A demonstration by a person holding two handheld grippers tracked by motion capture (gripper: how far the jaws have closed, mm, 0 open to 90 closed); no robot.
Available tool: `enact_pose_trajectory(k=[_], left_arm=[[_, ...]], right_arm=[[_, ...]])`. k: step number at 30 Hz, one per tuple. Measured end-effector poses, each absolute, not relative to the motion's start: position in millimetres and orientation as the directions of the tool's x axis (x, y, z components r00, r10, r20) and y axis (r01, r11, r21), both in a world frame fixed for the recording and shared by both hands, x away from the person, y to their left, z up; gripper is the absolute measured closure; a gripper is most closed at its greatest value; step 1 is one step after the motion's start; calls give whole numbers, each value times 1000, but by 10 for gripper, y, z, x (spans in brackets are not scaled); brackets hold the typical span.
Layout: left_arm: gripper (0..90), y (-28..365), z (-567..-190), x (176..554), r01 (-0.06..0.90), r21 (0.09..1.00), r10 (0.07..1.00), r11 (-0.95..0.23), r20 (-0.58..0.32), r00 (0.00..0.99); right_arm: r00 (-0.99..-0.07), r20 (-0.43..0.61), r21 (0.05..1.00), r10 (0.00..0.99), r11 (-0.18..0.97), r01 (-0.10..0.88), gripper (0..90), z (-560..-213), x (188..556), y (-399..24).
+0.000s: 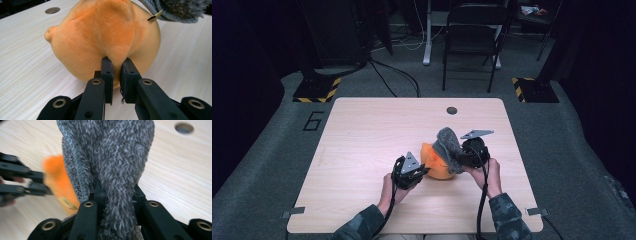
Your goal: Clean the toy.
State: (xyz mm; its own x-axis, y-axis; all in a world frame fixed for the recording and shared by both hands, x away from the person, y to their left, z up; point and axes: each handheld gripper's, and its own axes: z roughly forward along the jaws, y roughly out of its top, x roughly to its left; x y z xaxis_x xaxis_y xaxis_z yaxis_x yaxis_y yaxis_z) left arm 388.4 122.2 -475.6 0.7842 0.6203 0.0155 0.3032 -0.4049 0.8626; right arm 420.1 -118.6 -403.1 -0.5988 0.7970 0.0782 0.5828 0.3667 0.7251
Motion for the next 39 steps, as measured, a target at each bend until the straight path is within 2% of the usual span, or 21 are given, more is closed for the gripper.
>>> enact_pose_trajectory(k=[5, 7, 10, 31, 35, 39], left_arm=[[817, 1230, -4745, 3875, 312, 863, 619, -397, 0, 786], [813, 1226, -4773, 3886, 312, 856, 622, -413, 14, 783], [807, 1236, -4798, 3898, 317, 856, 622, -409, 7, 783], [793, 1257, -4807, 3912, 303, 858, 609, -415, 14, 793], [793, 1256, -4809, 3911, 300, 859, 607, -415, 17, 794], [794, 1257, -4810, 3912, 299, 861, 609, -412, 16, 793]], right_arm=[[-658, 74, 726, 749, 412, 551, 739, -3992, 4104, -964], [-650, 20, 709, 760, 448, 545, 739, -4059, 4091, -873], [-655, 36, 705, 755, 445, 552, 739, -4132, 4124, -883], [-564, 74, 639, 822, 396, 660, 739, -4423, 4339, -1271], [-534, 101, 617, 840, 368, 696, 738, -4518, 4389, -1354], [-497, 76, 579, 864, 368, 728, 738, -4682, 4430, -1389]])
